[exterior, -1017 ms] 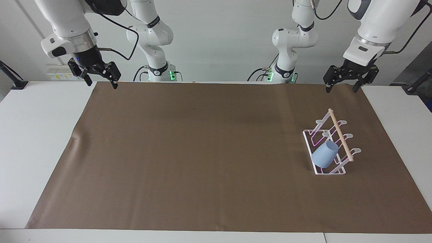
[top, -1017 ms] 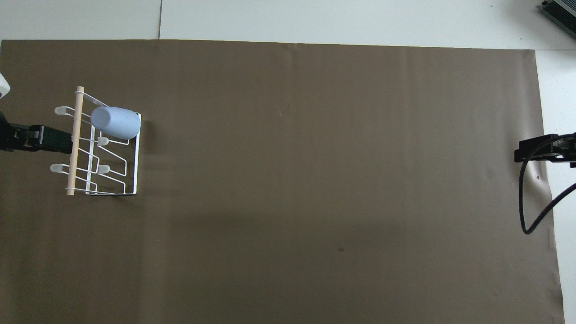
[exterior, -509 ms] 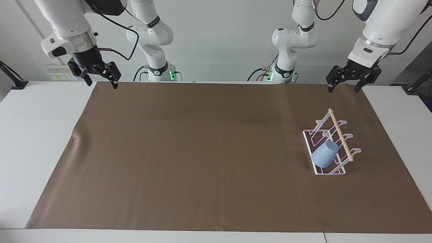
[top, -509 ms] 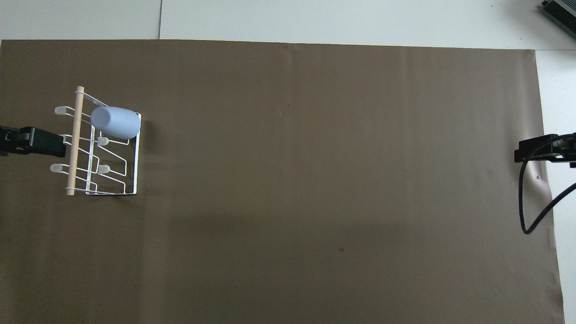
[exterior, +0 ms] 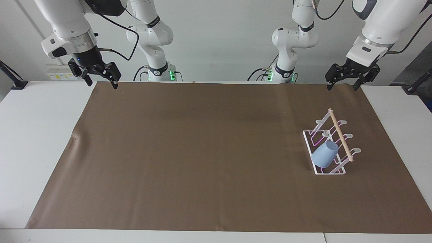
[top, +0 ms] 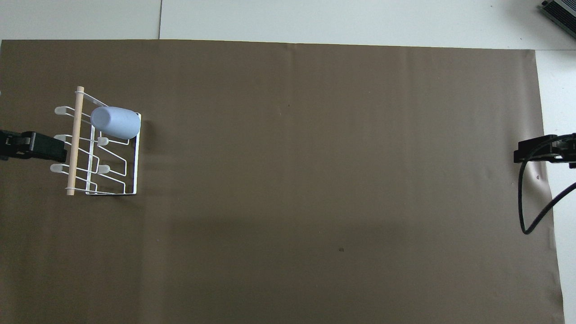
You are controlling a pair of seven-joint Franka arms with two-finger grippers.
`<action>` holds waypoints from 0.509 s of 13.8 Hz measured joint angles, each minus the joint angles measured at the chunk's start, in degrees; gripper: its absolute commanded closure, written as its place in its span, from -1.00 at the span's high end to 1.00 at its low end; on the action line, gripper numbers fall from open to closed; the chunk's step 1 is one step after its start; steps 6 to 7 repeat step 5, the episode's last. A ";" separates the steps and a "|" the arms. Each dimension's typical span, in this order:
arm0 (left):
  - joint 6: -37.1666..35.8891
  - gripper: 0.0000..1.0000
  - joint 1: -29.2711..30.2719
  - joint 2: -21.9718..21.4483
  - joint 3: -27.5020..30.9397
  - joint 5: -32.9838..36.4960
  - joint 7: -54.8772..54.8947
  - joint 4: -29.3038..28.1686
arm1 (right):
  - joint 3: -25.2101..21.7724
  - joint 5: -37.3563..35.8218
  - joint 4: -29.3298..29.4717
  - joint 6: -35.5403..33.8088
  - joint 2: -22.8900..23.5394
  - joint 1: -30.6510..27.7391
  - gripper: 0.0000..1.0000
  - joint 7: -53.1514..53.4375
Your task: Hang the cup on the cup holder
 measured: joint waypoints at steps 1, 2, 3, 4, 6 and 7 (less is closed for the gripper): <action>-0.24 1.00 0.00 -0.02 -0.01 0.00 0.05 0.07 | 0.00 0.00 -0.08 0.00 0.00 0.00 1.00 0.00; -0.29 1.00 0.00 -0.03 -0.01 0.00 0.12 0.10 | 0.00 0.00 -0.19 0.00 -0.01 0.00 1.00 0.00; -0.30 1.00 0.00 -0.03 -0.01 0.00 0.31 0.10 | 0.00 0.00 -0.32 0.00 -0.01 0.00 1.00 0.01; -0.30 1.00 0.00 -0.03 -0.01 -0.01 0.52 0.11 | 0.00 0.00 -0.42 0.00 -0.01 0.00 1.00 0.06; -0.30 1.00 0.00 -0.03 -0.03 -0.03 0.68 0.12 | 0.00 0.00 -0.49 0.00 -0.01 0.00 1.00 0.09; -0.30 1.00 0.00 -0.03 -0.03 -0.03 0.68 0.12 | 0.00 0.00 -0.49 0.00 -0.01 0.00 1.00 0.09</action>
